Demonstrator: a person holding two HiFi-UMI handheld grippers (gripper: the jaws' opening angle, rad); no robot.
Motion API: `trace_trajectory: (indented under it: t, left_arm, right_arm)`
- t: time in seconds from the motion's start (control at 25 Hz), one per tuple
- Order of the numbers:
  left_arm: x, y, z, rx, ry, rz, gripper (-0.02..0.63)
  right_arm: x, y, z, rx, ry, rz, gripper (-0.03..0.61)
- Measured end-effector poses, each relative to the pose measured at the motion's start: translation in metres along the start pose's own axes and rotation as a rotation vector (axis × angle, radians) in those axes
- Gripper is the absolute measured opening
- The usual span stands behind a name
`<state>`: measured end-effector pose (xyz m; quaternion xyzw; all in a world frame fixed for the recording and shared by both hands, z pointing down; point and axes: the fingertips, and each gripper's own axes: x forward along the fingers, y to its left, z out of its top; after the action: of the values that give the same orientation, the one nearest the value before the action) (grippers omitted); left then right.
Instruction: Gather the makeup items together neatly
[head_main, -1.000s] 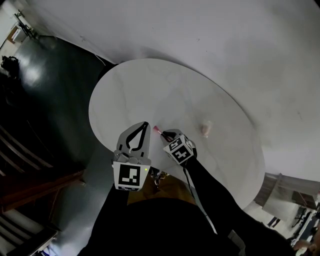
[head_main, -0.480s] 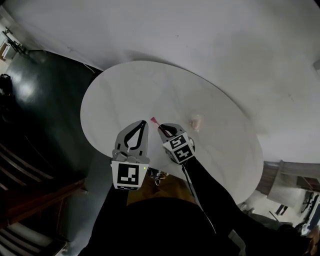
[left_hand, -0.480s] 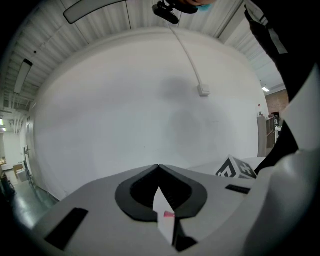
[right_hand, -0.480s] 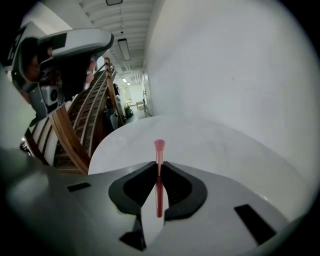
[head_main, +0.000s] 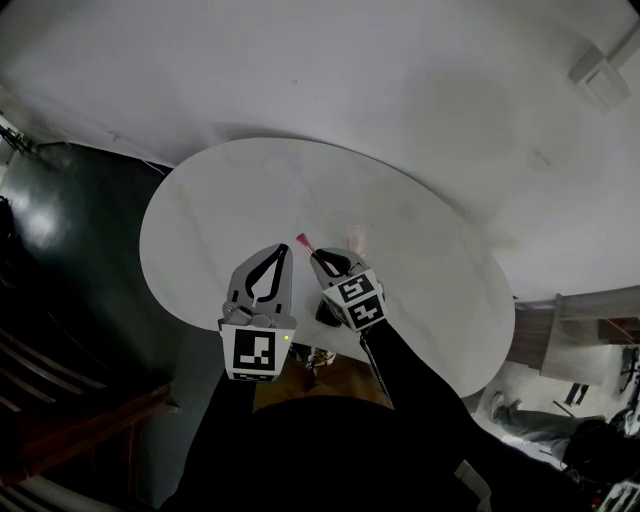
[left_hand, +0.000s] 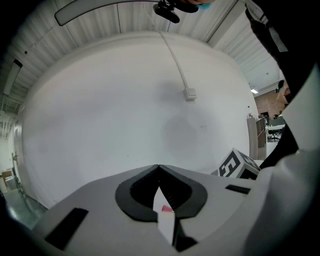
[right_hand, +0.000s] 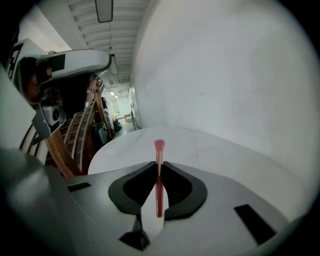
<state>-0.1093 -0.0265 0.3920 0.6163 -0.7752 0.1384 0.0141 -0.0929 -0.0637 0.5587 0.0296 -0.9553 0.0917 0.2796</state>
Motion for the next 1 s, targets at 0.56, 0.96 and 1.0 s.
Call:
trace_trajectory:
  t: [0.56,0.96,1.0]
  left_arm:
    - [0.040,-0.071,0.031,0.046,-0.048,-0.160,0.014]
    - [0.060,-0.095,0.043,0.078,-0.045,-0.223,0.014]
    - [0.061,-0.095,0.041,0.082,-0.042,-0.225,0.014]
  right_arm:
    - [-0.081,-0.087,-0.011,0.131,-0.126,-0.246,0.064]
    - [-0.107,-0.130,-0.052,0.249,-0.071,-0.379,0.064]
    - [-0.107,-0.133,-0.058,0.258,-0.060,-0.393,0.064]
